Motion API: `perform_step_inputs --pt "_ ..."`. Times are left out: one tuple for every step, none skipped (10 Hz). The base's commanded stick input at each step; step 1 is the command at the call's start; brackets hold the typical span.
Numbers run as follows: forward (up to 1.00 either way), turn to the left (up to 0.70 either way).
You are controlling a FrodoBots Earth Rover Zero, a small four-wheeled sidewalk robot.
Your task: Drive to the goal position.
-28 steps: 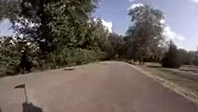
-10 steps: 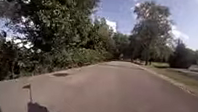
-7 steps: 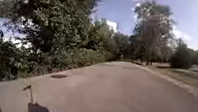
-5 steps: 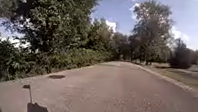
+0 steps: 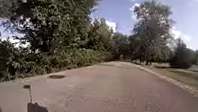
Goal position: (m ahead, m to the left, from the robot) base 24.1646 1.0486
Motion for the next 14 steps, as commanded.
perform_step_inputs --pt "0.7 0.0" --pt "0.7 0.0" --pt "0.7 -0.18" --pt "0.7 -0.35" --pt "0.7 -0.35" --pt "0.7 -0.35" --pt "0.7 -0.35" --pt "0.7 -0.35" --pt "0.7 -0.35" --pt "0.7 -0.35" --pt "0.7 -0.18" --pt "0.7 0.0" --pt "0.7 0.0" --pt "0.7 0.0"
